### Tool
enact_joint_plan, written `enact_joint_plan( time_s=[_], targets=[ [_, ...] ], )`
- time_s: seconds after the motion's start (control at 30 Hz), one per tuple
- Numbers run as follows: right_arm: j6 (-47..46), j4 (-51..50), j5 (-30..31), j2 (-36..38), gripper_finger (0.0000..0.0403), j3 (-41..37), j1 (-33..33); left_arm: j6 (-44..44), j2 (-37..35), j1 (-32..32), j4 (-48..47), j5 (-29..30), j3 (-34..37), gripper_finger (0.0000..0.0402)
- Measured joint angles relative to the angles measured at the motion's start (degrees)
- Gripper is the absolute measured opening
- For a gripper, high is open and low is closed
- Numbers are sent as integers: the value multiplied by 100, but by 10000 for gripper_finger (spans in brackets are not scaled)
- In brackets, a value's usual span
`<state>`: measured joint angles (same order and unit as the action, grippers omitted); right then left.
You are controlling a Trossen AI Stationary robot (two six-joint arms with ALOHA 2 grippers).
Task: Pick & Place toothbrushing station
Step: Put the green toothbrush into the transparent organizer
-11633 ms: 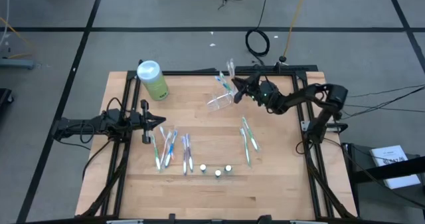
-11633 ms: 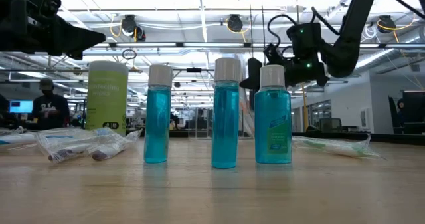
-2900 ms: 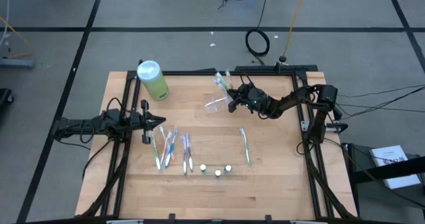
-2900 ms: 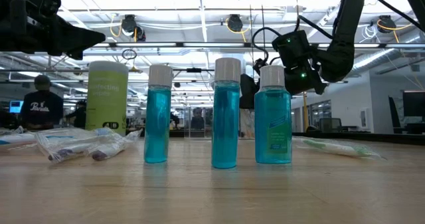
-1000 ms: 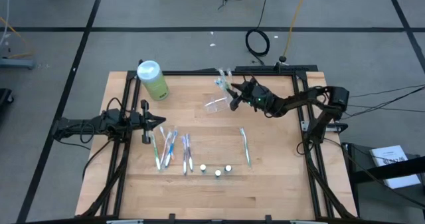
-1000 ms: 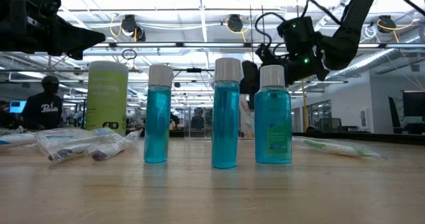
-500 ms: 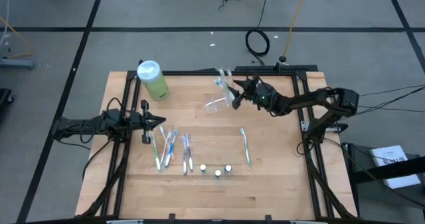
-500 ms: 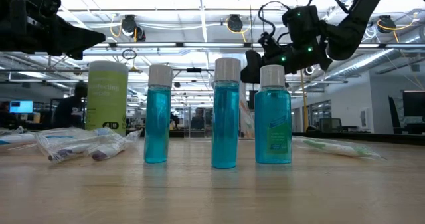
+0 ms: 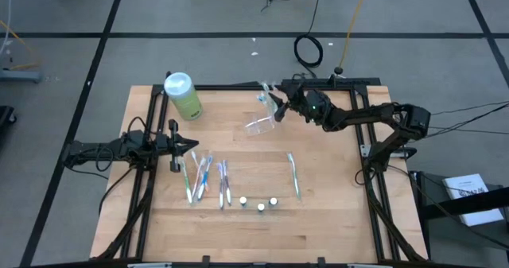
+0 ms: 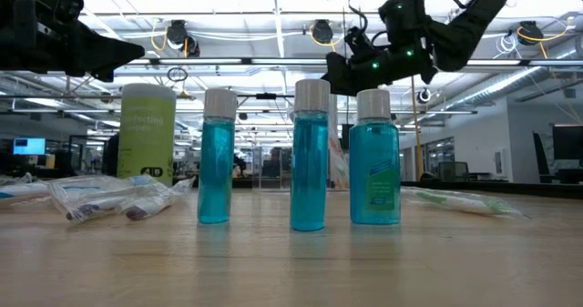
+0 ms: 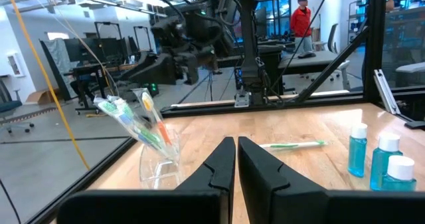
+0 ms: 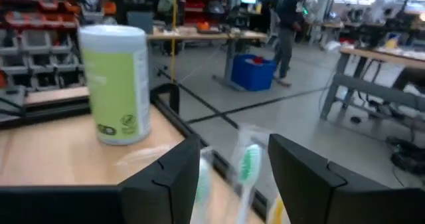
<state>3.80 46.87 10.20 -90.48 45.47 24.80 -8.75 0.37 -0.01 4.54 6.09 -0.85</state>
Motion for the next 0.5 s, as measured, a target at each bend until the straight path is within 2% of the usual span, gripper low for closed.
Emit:
enact_joint_plan(
  time_s=[0.17, 0.3, 0.5],
  targets=[
    [-69, -788, -302, 21, 171, 172, -91, 0, -1, 0, 0, 0, -1, 26],
    [289, -1625, -295, 638, 171, 109, -506, 0, -1, -1, 1, -2, -1, 26],
    [279, -4043, -303, 1773, 171, 101, -1496, 0, 1, 0, 0, -2, -1, 26]
  ],
)
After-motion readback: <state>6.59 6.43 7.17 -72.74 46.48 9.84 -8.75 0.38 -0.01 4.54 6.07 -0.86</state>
